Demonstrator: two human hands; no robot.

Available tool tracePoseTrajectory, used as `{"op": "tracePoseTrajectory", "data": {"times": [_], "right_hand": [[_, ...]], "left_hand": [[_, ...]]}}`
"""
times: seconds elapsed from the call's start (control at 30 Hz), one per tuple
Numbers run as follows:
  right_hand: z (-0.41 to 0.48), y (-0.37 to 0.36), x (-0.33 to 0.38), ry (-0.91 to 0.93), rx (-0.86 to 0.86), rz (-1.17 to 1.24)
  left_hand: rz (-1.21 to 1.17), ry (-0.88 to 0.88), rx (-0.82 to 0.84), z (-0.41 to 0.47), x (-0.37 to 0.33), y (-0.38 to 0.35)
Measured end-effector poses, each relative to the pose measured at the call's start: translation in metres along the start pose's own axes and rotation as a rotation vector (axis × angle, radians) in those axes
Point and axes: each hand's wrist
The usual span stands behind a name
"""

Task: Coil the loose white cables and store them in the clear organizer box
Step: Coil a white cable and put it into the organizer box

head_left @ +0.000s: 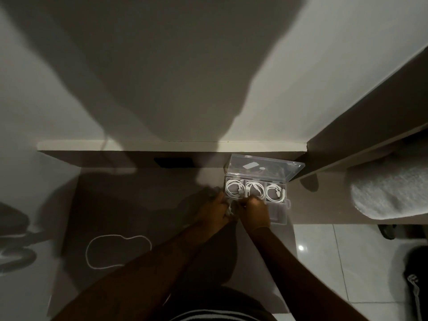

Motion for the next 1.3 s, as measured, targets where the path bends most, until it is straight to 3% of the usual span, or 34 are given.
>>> {"op": "tracePoseTrajectory", "data": {"times": [0.13, 0.23, 0.37, 0.5, 0.67, 0.77, 0.9, 1.07, 1.3], "right_hand": [[-0.007, 0.007, -0.016, 0.103, 0.165, -0.022], [-0.008, 0.015, -0.021, 0.138, 0.252, -0.008], [-0.010, 0.020, -0.022, 0.178, 0.191, 0.028], [-0.010, 0.022, -0.025, 0.086, 0.132, 0.113], [-0.016, 0.016, -0.021, 0.081, 0.072, 0.118], [-0.024, 0.009, -0.017, 0.023, 0.116, 0.020], [-0.027, 0.004, -0.008, -0.118, 0.204, -0.051], [-0.019, 0.000, -0.003, -0.255, 0.150, -0.049], [-0.009, -0.002, 0.004, -0.318, 0.126, 0.003]], "left_hand": [[-0.147, 0.139, 0.027, 0.000, -0.005, -0.001], [-0.113, 0.177, 0.042, 0.001, -0.008, -0.003], [-0.015, 0.145, 0.059, 0.000, -0.013, -0.006], [-0.100, 0.124, 0.090, 0.003, -0.012, -0.003], [-0.165, -0.043, 0.125, -0.003, 0.000, 0.002], [-0.140, 0.041, 0.106, -0.004, -0.004, -0.001], [-0.276, 0.108, 0.074, -0.007, -0.006, -0.003], [-0.233, 0.022, 0.050, -0.014, 0.005, 0.000], [-0.387, 0.115, -0.060, -0.017, 0.002, -0.013]]}}
Point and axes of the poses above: each hand's wrist, its own z-axis towards the middle knuckle, its own y-axis out of the back of the hand, x = y × z, and after that the axes turned 1 degree about -z, right-handed
